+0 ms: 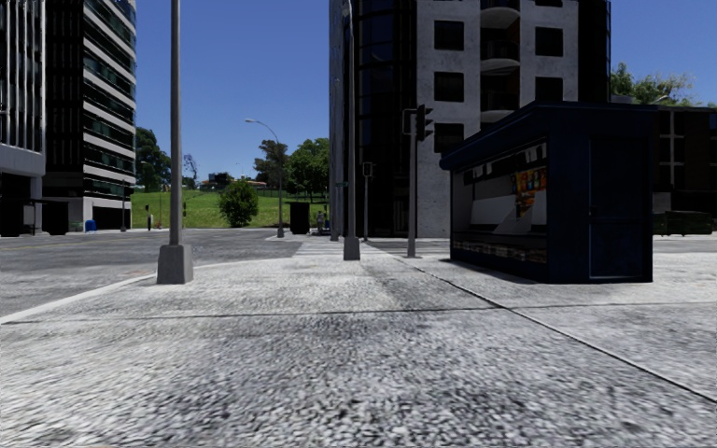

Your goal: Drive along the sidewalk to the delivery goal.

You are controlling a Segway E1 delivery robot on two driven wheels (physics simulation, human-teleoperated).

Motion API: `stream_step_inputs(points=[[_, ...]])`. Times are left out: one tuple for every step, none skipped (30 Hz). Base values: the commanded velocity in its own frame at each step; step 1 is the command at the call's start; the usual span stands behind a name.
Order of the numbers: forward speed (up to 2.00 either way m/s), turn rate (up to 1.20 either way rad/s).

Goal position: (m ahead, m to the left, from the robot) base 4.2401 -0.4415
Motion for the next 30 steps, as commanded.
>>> stream_step_inputs(points=[[2.00, 0.00], [2.00, 0.00], [2.00, 0.00], [2.00, 0.00], [2.00, 0.00], [2.00, 0.00], [2.00, 0.00], [2.00, 0.00], [2.00, 0.00], [2.00, 0.00], [2.00, 0.00], [2.00, -0.03], [2.00, -0.03], [2.00, -0.06], [2.00, -0.11], [2.00, -0.12], [2.00, -0.12], [2.00, -0.13], [2.00, -0.13], [2.00, -0.13], [2.00, -0.13], [2.00, -0.13], [2.00, -0.13], [2.00, -0.13], [2.00, -0.13], [2.00, -0.14], [2.00, -0.14], [2.00, -0.16], [2.00, -0.17], [2.00, -0.18]])
